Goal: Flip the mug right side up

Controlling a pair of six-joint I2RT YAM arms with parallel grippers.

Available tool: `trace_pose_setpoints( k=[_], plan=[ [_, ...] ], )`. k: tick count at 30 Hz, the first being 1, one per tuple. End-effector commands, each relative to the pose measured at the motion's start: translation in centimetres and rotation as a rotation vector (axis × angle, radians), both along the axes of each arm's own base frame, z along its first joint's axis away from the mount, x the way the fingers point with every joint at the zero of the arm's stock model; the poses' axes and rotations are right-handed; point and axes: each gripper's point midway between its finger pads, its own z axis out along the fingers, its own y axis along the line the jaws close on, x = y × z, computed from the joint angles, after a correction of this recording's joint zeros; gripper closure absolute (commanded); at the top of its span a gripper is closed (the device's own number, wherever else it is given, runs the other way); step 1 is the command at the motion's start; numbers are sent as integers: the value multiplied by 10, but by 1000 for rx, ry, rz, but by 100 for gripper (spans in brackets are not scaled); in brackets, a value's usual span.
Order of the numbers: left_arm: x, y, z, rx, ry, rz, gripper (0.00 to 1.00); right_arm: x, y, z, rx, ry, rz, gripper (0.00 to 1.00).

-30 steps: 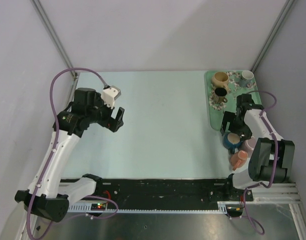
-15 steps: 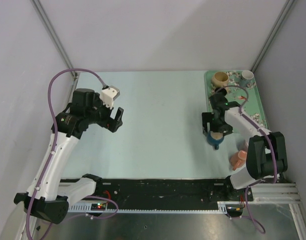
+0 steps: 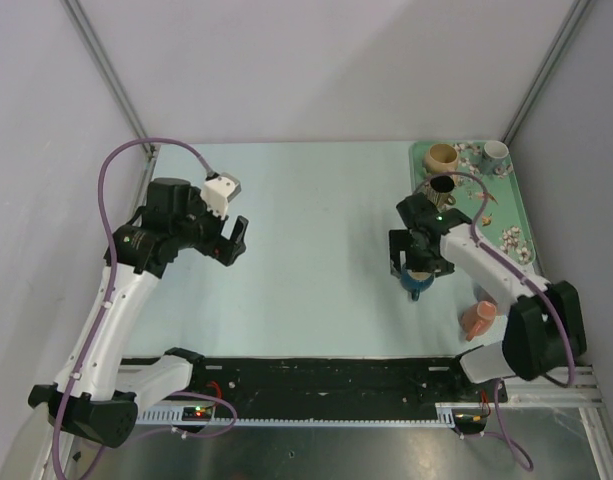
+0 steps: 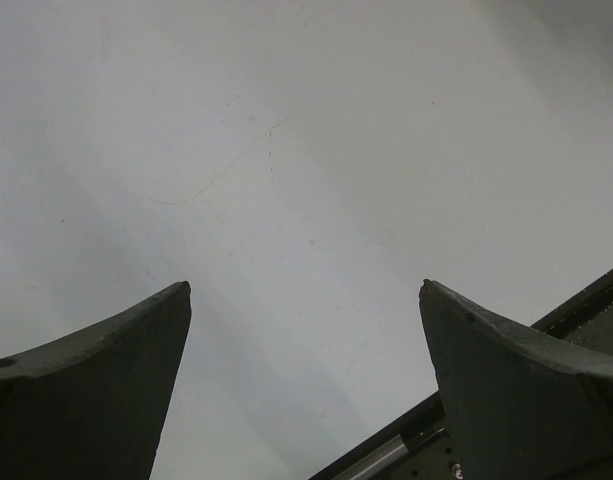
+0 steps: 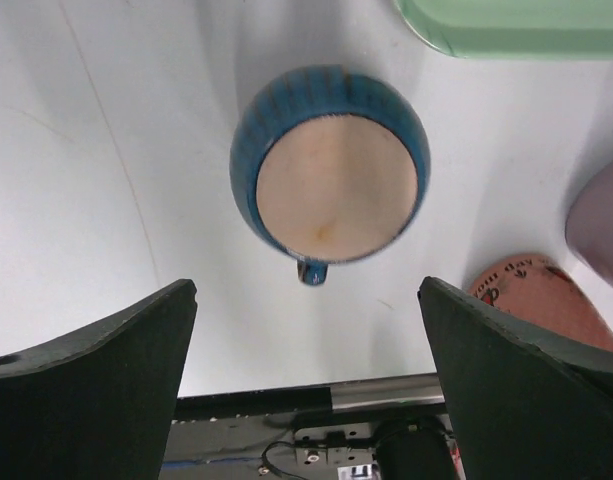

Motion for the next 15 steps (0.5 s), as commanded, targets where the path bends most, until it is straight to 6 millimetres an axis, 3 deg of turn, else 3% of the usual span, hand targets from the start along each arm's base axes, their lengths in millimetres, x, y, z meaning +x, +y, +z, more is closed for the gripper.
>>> trace_pose_setpoints(
  k=[1, 6, 12, 15],
  plan=[
    [1, -2, 1, -3, -10, -10, 0, -17, -6, 27, 37, -74, -124, 1],
    [0, -3, 0, -7, -6, -14, 0, -27, -10, 11, 53, -104, -209, 5],
    [-1, -4, 1, -14, -9, -17, 0, -25, -5, -22, 73, -99, -233, 34],
    [-2, -3, 2, -13, -15, -17, 0, -21, -2, -32, 74, -99, -222, 40]
  ],
)
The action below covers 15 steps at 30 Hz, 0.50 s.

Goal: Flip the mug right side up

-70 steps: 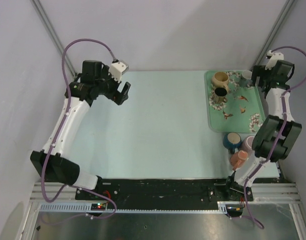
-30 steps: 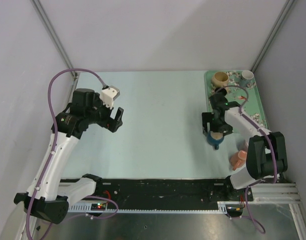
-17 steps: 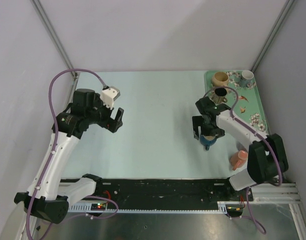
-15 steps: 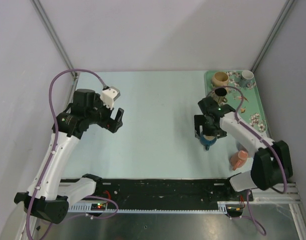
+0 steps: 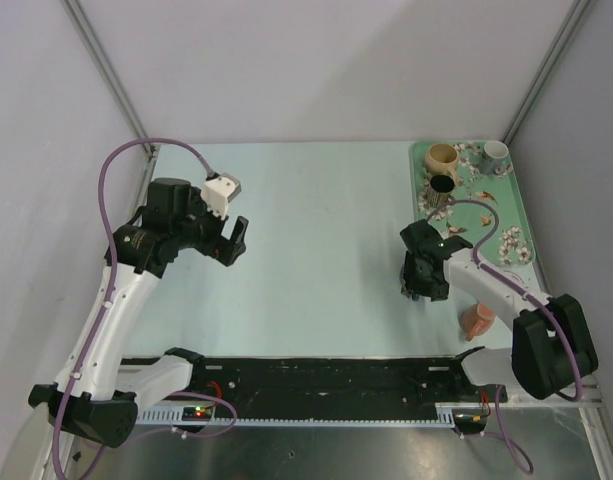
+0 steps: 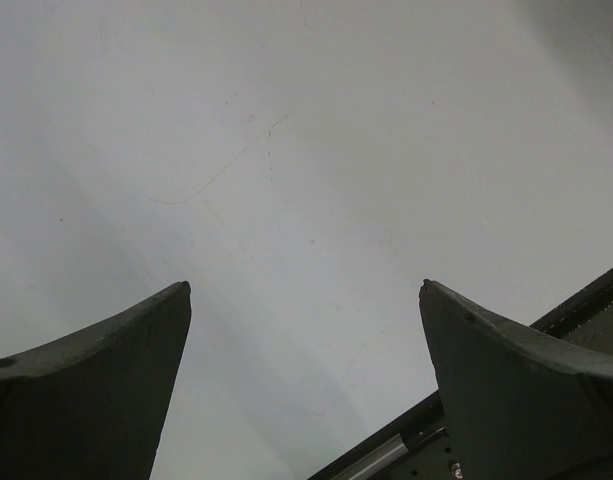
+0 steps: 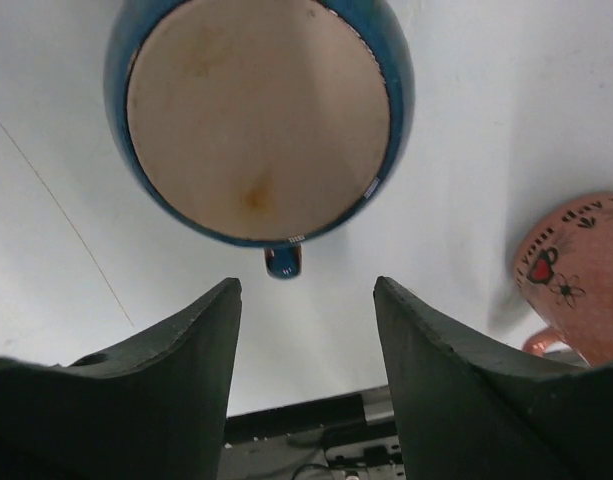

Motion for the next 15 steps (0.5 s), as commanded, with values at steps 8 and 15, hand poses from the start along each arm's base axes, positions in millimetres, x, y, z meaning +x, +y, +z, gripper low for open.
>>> trace_pose_setpoints(
  k=[8, 15],
  plan=[
    [-7, -3, 1, -11, -23, -25, 0, 29, 8, -32, -23, -49, -26, 47],
    [-7, -3, 4, -16, -31, -21, 0, 46, 12, -38, -8, -90, -38, 83]
  ],
)
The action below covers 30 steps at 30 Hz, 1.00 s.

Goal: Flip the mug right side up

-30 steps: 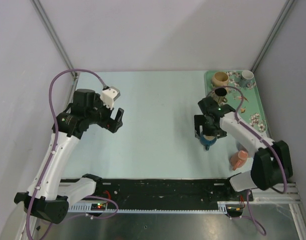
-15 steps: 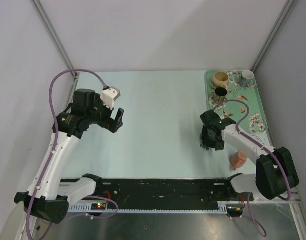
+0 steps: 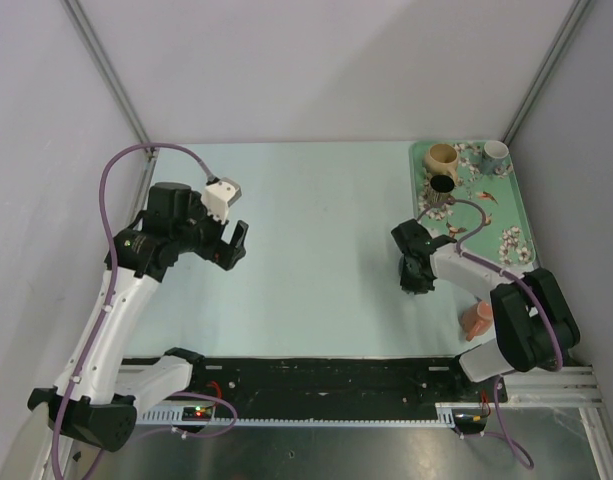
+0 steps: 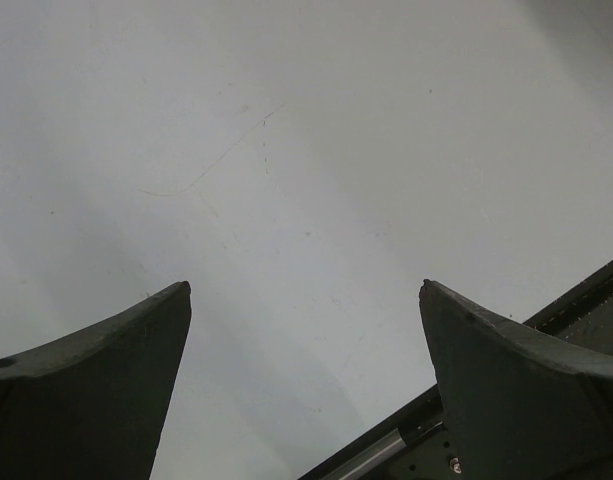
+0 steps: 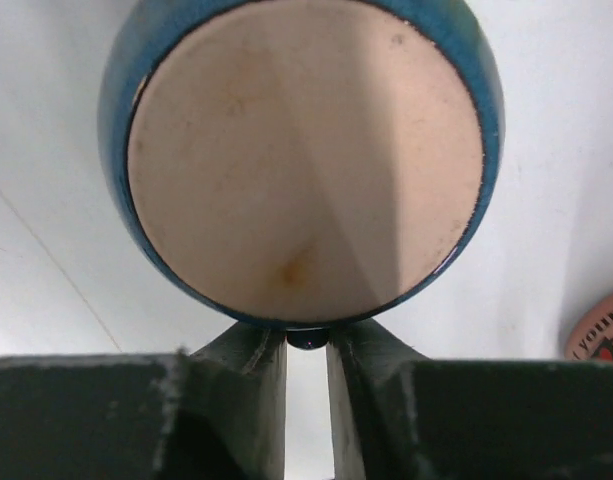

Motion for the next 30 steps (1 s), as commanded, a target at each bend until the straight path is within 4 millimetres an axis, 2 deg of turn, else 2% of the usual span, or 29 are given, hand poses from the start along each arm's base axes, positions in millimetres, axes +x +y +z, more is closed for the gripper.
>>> trace_pose_setpoints(
  k=[1, 3, 5, 17, 24, 26, 30],
  plan=[
    [-2, -4, 9, -19, -36, -17, 0, 20, 2, -1, 4, -76, -25, 89],
    [-3, -4, 8, -21, -35, -18, 0, 20, 3, 0, 2, -77, -12, 97],
    [-4, -5, 8, -26, -35, -24, 0, 19, 3, 2, 2, -77, 6, 99],
    [-6, -16, 5, -65, -5, -66, 0, 20, 34, 39, 134, -179, 144, 100],
    [-12, -23, -10, -42, 30, -171, 0, 20, 60, 63, 265, -223, 196, 100],
    [-12, -26, -4, -26, -5, -242, 0, 17, 67, 72, 300, -235, 204, 100],
    [-12, -27, 18, 75, -194, -439, 0, 9, 85, 91, 407, -244, 236, 100]
  ],
)
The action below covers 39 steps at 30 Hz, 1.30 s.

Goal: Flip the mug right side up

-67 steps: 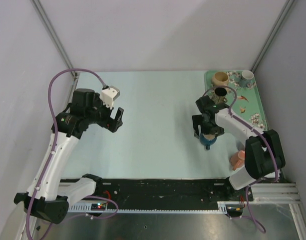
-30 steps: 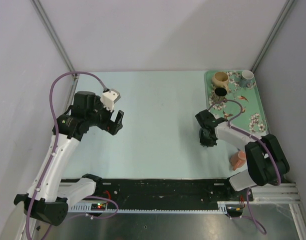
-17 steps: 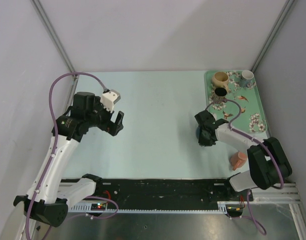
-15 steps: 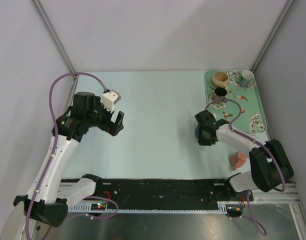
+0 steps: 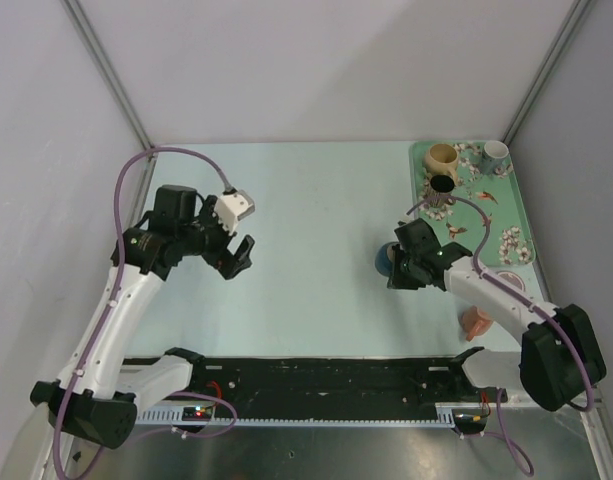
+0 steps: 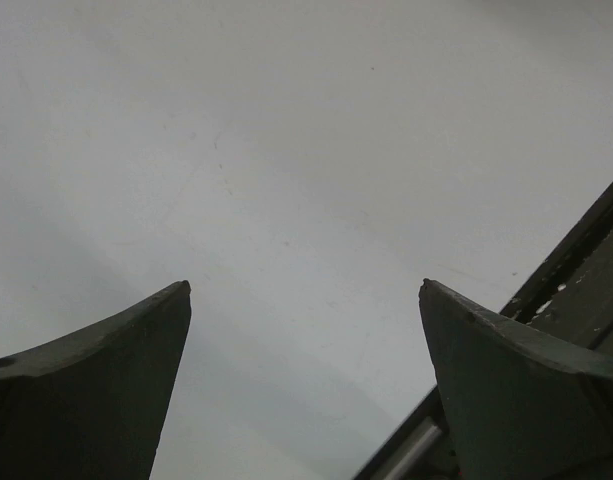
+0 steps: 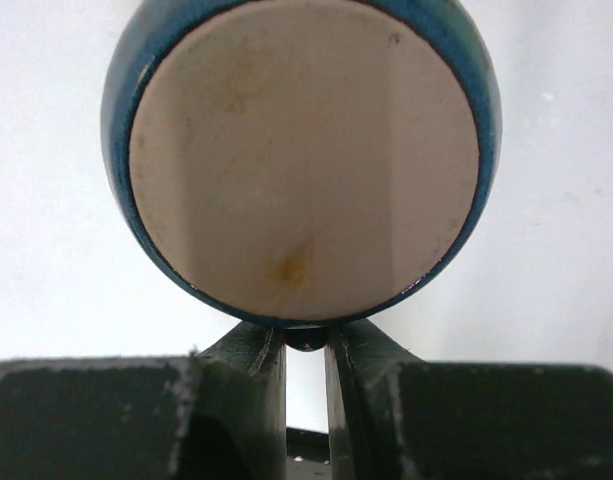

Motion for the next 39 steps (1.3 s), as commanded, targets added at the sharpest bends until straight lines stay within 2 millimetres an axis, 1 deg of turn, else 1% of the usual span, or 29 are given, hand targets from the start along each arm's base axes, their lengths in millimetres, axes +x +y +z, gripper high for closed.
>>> trace_pose_setpoints(
  k=[1, 3, 5, 7, 8, 9, 10, 12, 14, 16, 17, 18, 19, 21, 22, 23, 24, 25, 27, 29, 31, 34, 36, 39],
  plan=[
    [-3, -9, 39, 89, -299, -316, 0, 9, 35, 49, 190, -102, 46, 100],
    [-2, -12, 51, 161, -450, -471, 0, 7, 41, 57, 218, -107, 60, 100],
    [1, -25, 67, 157, -555, -565, 0, 5, 45, 66, 240, -115, 69, 100],
    [5, -43, 85, 108, -639, -625, 0, 3, 53, 78, 280, -127, 84, 100],
    [11, -52, 96, 83, -690, -634, 0, 3, 59, 85, 307, -132, 94, 100],
    [15, -62, 102, 60, -723, -642, 0, 1, 64, 92, 337, -133, 110, 100],
    [25, -69, 113, 53, -778, -617, 0, 0, 70, 101, 365, -138, 123, 100],
    [39, -84, 126, 64, -869, -597, 1, -2, 80, 118, 425, -144, 151, 100],
    [45, -96, 130, 93, -949, -620, 2, -3, 91, 137, 493, -153, 181, 100],
    [41, -109, 127, 127, -1026, -678, 2, -3, 101, 156, 566, -156, 206, 100],
    [36, -115, 120, 141, -1052, -718, 2, -2, 104, 168, 606, -164, 217, 100],
    [31, -119, 120, 168, -1112, -759, 2, -2, 107, 177, 640, -165, 218, 100],
    [26, -123, 112, 188, -1145, -802, 3, -1, 110, 188, 679, -177, 229, 100],
    [17, -128, 110, 236, -1280, -863, 2, -2, 117, 208, 756, -190, 249, 100],
    [15, -130, 102, 262, -1332, -886, 2, -4, 121, 216, 796, -185, 258, 100],
    [15, -132, 111, 284, -1436, -878, 2, -5, 125, 225, 830, -192, 270, 100],
    [15, -133, 109, 305, -1496, -881, 2, -7, 128, 232, 863, -184, 281, 100],
    [15, -134, 115, 326, -1570, -872, 2, -9, 132, 237, 888, -175, 291, 100],
    [16, -136, 124, 339, -1649, -848, 2, -15, 138, 245, 922, -155, 316, 100],
    [19, -136, 134, 349, -1696, -821, 2, -20, 145, 249, 939, -136, 340, 100],
    [19, -138, 138, 360, -1730, -818, 5, -24, 152, 252, 949, -124, 362, 100],
    [19, -141, 135, 367, -1744, -837, 12, -26, 162, 260, 967, -128, 387, 100],
    [22, -142, 130, 382, -1739, -845, 14, -28, 168, 270, 991, -139, 405, 100],
    [26, -142, 123, 399, -1724, -849, 15, -29, 174, 278, 1010, -146, 424, 100]
  ],
)
